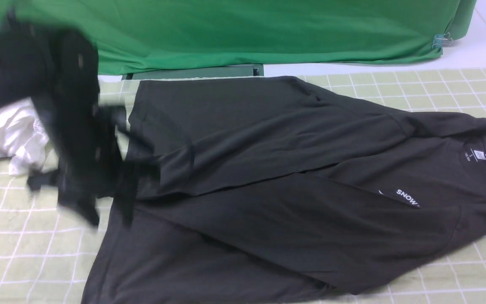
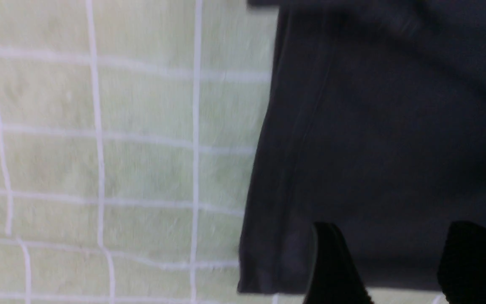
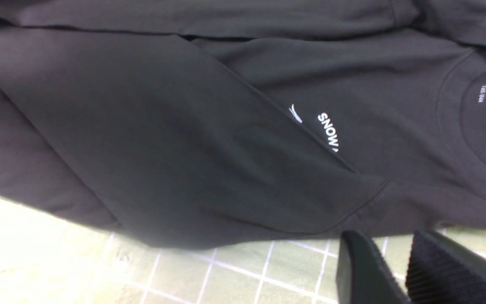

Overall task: Fold a long-sleeved shirt over a green coffee tablecloth.
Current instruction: 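Grasp the near edge of the shirt at its hem and shoulder corners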

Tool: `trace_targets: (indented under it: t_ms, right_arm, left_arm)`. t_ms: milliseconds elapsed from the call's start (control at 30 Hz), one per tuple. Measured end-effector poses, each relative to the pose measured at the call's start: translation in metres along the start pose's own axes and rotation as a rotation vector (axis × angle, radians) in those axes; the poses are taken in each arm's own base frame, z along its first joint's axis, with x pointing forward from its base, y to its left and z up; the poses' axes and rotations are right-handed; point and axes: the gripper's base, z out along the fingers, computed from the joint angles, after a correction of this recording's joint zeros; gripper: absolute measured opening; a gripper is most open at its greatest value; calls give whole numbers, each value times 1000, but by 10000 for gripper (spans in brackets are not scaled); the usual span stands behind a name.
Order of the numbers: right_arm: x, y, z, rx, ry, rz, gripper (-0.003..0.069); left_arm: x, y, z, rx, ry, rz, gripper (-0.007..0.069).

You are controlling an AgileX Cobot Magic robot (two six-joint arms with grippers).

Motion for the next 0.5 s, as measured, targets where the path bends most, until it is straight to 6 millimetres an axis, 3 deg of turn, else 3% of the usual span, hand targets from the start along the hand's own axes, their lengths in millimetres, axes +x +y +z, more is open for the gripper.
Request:
trace_targets:
  t_ms: [100,267,500]
  right_arm:
    - [0,0,0,0,0,-1,176]
    - [0,0,0,0,0,-1,178]
    - [0,0,0,0,0,-1,184]
  left_arm:
    - [16,6,22,-23,93,45,320]
    - [31,15,41,-71,167,100,289]
    - [33,13,55,-22,116,82,239]
